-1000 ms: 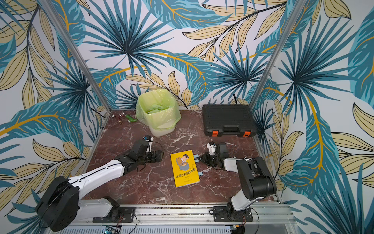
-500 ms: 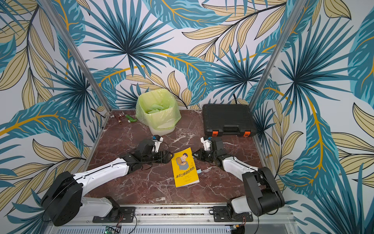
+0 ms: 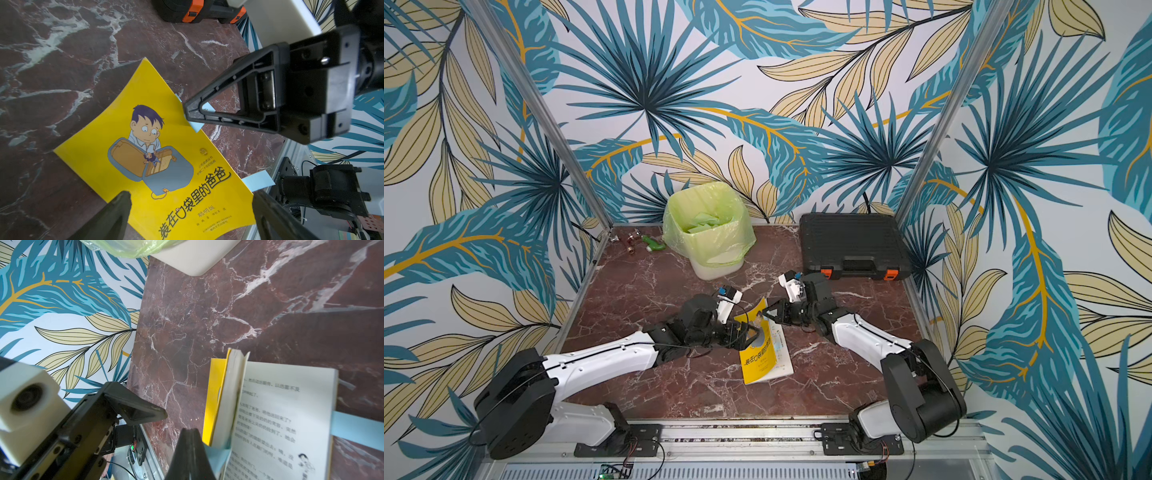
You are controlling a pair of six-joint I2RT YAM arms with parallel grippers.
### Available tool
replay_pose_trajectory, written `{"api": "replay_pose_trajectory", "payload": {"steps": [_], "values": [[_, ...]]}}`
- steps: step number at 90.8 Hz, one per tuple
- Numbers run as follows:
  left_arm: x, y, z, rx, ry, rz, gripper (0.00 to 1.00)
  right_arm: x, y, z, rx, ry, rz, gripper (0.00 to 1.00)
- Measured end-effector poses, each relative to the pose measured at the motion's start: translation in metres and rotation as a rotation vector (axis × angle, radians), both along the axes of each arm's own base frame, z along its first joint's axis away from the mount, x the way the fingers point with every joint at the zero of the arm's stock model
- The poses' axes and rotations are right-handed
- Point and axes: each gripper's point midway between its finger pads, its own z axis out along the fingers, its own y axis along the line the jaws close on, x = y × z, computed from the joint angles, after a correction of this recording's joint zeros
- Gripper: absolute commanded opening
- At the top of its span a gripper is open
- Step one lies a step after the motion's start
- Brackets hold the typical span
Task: Peel off the used sticky note
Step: Tear off the note from the book.
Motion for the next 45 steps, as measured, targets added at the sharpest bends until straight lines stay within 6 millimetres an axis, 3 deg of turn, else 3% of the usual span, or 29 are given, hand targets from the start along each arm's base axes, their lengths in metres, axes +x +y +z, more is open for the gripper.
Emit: {"api": "replay_pose_trajectory", "payload": {"steps": [15,45], "values": [[-0.008,0.006,-0.005,0.003,-0.026,0.028,0.95,0.002,0.01,0.005,0.03,0.006,0.018,0.0],[-0.005,0.006,0.008,-0.027,-0.068,0.098,0.92,0.009,0.034,0.015,0.072,-0.013,0.06,0.0]]}}
